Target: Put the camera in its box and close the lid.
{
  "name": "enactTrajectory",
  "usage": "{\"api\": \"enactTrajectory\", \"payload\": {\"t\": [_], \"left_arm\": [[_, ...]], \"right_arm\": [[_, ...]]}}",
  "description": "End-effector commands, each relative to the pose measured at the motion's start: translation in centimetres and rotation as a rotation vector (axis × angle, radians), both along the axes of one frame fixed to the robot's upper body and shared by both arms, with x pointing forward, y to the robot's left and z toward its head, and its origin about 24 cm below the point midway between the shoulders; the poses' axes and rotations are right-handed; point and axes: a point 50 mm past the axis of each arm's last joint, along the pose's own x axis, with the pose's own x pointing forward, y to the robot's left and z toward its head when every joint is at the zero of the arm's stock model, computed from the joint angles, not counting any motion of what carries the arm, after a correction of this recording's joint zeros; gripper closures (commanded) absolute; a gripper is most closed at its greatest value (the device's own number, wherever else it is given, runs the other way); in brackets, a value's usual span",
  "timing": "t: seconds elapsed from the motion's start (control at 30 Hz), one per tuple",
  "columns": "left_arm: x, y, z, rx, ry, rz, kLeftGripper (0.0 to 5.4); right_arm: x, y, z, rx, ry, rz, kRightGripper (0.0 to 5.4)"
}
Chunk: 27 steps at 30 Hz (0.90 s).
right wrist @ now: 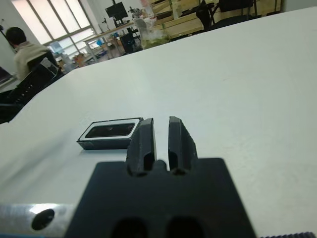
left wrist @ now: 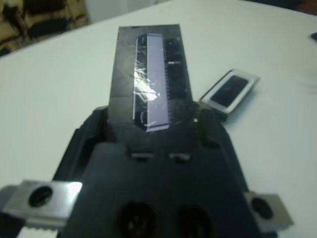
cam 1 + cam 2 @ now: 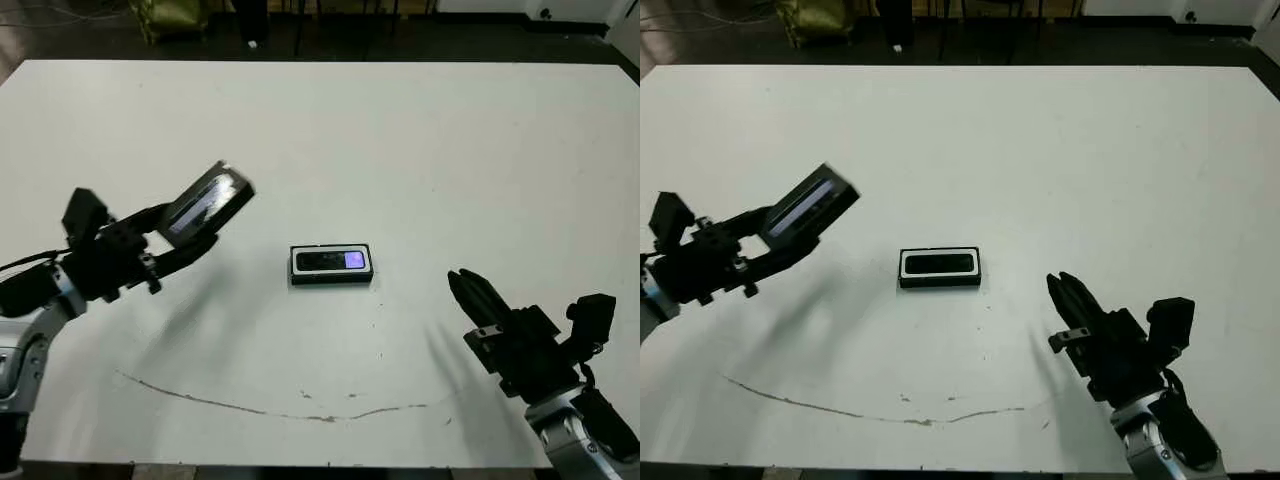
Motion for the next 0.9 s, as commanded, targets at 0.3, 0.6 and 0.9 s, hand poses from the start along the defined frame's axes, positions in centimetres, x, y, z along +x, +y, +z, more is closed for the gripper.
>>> {"api": "enactTrajectory", "payload": {"t": [0.3,0.6,0.9], "left_arm": [[2.3,-2.9,-0.9,0.06,0.036,-0.185,2.96],[4.0,-3.5,-2.6,0.121,0.091,-0.278,2.96],[5.5,-3.4,-2.8,0.193,0.163,-0.362,2.96]], "right_arm": [[-0.3,-0.2,-0.9,0.018,0.042,-0.005,5.4],[-0.1,-0.6,-1.7,-0.015,0.025,0.008,5.4],[0.0,-0.7,-2.1,-0.019,0.011,0.015,5.4]]}}
